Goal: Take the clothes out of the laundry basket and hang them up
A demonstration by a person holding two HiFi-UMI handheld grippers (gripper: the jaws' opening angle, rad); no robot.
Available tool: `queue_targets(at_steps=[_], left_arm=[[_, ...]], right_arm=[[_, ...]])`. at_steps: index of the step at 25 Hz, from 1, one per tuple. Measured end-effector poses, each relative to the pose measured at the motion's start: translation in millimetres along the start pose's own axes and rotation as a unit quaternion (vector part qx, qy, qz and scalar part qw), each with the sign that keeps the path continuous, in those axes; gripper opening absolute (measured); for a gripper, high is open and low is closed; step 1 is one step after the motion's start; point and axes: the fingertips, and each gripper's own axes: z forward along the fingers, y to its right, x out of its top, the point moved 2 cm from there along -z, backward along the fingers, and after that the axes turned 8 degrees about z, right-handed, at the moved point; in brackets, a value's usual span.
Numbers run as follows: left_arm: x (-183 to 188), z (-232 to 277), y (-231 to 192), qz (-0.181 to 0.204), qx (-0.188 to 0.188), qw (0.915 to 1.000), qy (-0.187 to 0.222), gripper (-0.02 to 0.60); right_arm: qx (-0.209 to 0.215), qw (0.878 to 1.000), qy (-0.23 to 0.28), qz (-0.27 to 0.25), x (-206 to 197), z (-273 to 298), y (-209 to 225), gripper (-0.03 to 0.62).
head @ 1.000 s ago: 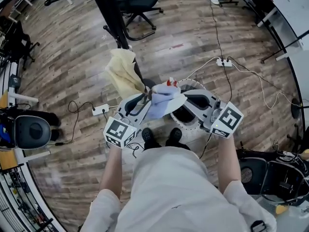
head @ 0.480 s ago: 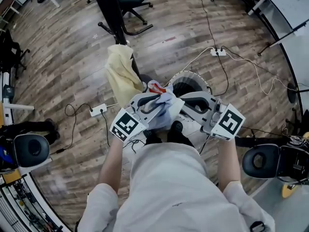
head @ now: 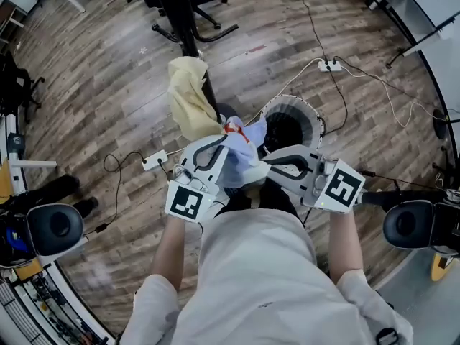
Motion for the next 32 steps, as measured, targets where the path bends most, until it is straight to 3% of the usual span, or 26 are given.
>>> queue_targets(at_steps=[3, 7, 14, 18, 25, 32], left_arm=[[10.6, -20.6, -19.4, -0.091, 0.039, 0.9941, 0.044, 0.025], [25.1, -41.5, -43.6, -0.189, 0.044, 0.9732, 0.123, 0.025], [42.8, -79.1, -85.1, -0.286, 0.039, 0.9306, 0.225, 0.025], [58.2, -98.8, -105.1, -0.301, 0.032, 0.9151, 0.266, 0.025], [83.5, -121.2, -124.6, -0.278, 0.016, 0.9164, 0.287, 0.025], [109.2, -136.2, -145.0, -0.267, 0.015, 0.9111, 0.314, 0.025]], right_arm=[[0.015, 1.000, 0.004, 0.004, 2.3, 18.4, -15.1, 0.011], [0.031, 0.999, 0.028, 0.009, 15.5, 44.6, -34.0, 0.014], [0.062, 0.998, 0.026, -0.009, 24.9, 75.3, -50.9, 0.100], [0.056, 0.998, 0.025, -0.015, 28.2, 77.8, -38.5, 0.101], [0.051, 0.998, 0.040, -0.023, 38.1, 105.1, -10.3, 0.101], [0.008, 0.996, -0.003, -0.083, 27.9, 152.7, 15.0, 0.101]])
